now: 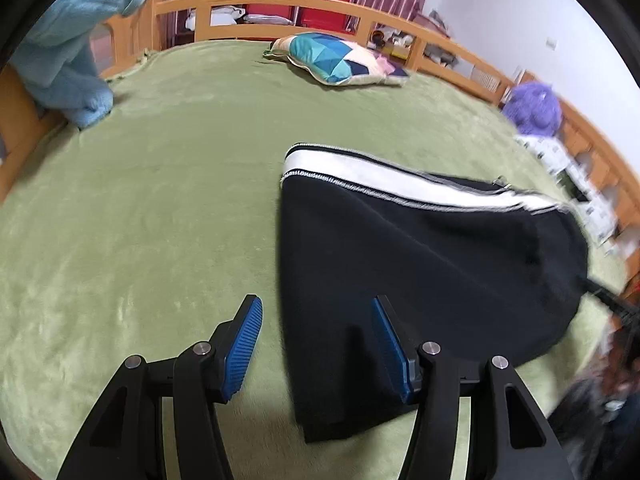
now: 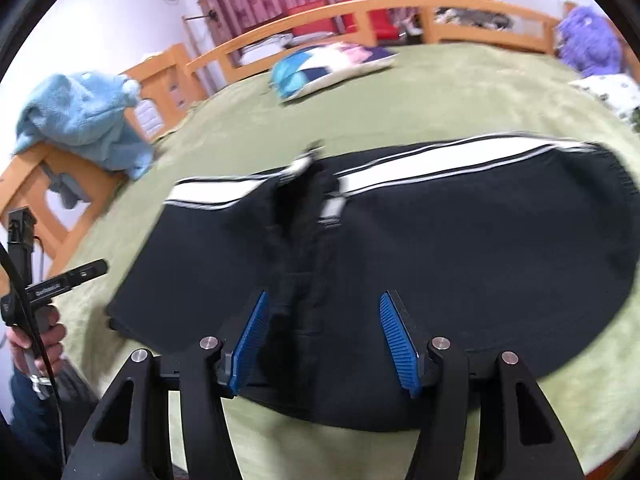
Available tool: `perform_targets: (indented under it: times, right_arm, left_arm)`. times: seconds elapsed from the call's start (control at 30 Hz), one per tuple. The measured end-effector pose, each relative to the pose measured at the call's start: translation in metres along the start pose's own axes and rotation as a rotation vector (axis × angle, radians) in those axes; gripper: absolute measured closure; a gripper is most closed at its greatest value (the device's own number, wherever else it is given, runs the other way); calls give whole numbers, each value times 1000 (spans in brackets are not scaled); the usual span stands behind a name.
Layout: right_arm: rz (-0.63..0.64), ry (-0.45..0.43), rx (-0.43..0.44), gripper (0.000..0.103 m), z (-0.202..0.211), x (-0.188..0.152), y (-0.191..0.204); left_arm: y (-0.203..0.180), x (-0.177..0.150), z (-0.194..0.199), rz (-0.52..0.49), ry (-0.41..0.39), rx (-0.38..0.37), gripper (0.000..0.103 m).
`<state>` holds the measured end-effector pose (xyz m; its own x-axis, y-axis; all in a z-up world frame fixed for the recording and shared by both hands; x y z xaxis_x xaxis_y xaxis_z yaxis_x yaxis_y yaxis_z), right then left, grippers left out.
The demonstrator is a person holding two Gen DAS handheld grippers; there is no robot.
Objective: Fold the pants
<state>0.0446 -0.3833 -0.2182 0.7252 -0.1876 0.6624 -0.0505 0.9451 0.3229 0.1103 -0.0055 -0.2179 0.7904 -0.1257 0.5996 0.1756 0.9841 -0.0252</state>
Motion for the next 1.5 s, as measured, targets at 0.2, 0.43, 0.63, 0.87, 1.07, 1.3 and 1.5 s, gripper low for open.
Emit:
perform_targets:
  times: [0.2, 0.43, 0.63, 0.87, 1.07, 1.3, 1.5]
  right_arm:
    - [-86, -69, -266, 45, 48, -1, -95]
    - [-234, -45, -304, 41, 55, -8, -180]
    - [-371, -43, -189, 41, 30, -4, -224]
    - [-444, -102, -147, 30, 1, 18, -251]
    - [-517, -177, -120, 45, -7, 30, -269]
    - [-391, -255, -193, 86, 19, 52, -220]
    - [-252, -340, -205, 87, 63, 99, -139]
  left_arm:
    - [-2, 10, -38, 56, 113, 36, 49]
    - [-7, 20, -67, 88, 145, -14, 49]
    - [-9, 25, -83, 88, 156, -42, 47]
    - [-6, 35, -95, 105, 173, -89, 47]
    - [-13, 42, -99, 70, 180, -128, 76]
    - [-4, 54, -62, 85, 76, -166, 93]
    - [24, 66, -25, 122, 16, -206, 94]
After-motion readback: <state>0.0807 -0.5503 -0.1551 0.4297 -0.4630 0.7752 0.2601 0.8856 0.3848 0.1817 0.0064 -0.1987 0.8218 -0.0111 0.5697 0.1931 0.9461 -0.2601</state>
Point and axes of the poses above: each gripper's, at about its wrist camera, not at the fingertips, and z roughly against the way its jaws point, y to its left, x to its top, the point moved 4 cm from there along -z, roughly the way its jaws point, and after that the axes turned 9 degrees about x, right-handed, at the moved point
